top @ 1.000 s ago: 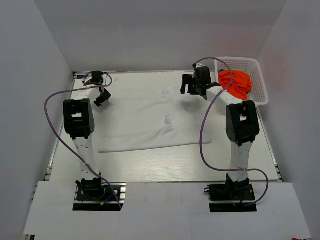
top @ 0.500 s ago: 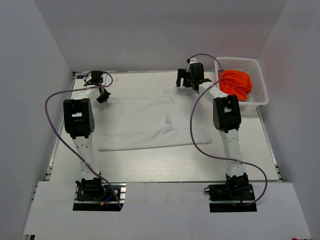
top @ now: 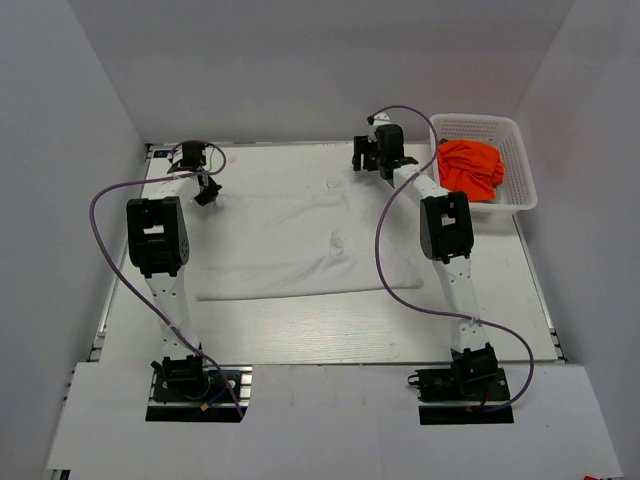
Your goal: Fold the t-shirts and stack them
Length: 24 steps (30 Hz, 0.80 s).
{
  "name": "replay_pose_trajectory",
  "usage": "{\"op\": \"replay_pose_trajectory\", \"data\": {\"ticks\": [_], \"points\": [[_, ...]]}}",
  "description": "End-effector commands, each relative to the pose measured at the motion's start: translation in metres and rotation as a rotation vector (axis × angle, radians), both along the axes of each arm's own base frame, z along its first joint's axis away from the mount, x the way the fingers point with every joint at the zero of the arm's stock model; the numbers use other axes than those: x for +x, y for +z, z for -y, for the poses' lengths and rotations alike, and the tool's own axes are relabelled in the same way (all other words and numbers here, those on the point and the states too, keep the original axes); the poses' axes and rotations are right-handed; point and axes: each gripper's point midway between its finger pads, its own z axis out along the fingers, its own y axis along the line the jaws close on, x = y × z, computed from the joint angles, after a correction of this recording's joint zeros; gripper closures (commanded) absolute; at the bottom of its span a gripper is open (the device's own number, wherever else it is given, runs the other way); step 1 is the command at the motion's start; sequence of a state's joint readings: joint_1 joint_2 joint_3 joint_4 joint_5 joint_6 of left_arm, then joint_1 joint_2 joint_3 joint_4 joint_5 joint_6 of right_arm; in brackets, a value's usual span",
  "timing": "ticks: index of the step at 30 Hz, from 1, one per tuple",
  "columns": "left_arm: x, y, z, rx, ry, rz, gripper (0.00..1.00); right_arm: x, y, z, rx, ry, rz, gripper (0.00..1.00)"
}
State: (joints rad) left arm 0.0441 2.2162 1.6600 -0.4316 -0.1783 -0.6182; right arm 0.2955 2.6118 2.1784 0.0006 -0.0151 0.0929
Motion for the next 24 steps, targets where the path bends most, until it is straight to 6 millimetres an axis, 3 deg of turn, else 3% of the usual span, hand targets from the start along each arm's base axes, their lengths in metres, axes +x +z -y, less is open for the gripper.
{"op": "replay_pose_trajectory", "data": {"ticks": [1, 4, 9, 12, 15, 19, 20, 23, 24], "points": [[-0.013, -0.009, 0.011, -0.058, -0.028, -0.038, 1.0, 0.005, 0.019, -0.018, 0.009, 0.068, 0.054, 0.29], [-0.013, -0.009, 0.011, -0.058, -0.028, -0.038, 1.0, -0.002, 0.014, -0.021, 0.003, 0.078, 0.019, 0.37], [-0.012, 0.006, 0.011, -0.056, -0.029, -0.01, 1.0, -0.006, 0.006, -0.016, -0.01, 0.044, -0.034, 0.33], [-0.016, 0.012, 0.011, -0.056, -0.029, -0.004, 1.0, -0.008, -0.002, -0.001, -0.056, -0.02, -0.083, 0.3], [-0.02, 0.01, 0.011, -0.056, -0.029, -0.006, 1.0, -0.02, -0.013, 0.0, -0.084, -0.018, -0.143, 0.33], [-0.022, 0.011, 0.011, -0.056, -0.029, -0.006, 1.0, -0.034, -0.024, -0.006, -0.15, 0.009, -0.19, 0.46], [-0.022, 0.011, 0.011, -0.056, -0.029, -0.006, 1.0, -0.036, -0.026, -0.004, -0.171, -0.005, -0.197, 0.65], [-0.022, 0.011, 0.011, -0.056, -0.029, -0.006, 1.0, -0.034, -0.022, -0.008, -0.18, -0.004, -0.171, 0.77], [-0.022, 0.011, 0.011, -0.056, -0.029, -0.006, 1.0, -0.036, -0.022, -0.01, -0.191, -0.003, -0.163, 0.86]]}}
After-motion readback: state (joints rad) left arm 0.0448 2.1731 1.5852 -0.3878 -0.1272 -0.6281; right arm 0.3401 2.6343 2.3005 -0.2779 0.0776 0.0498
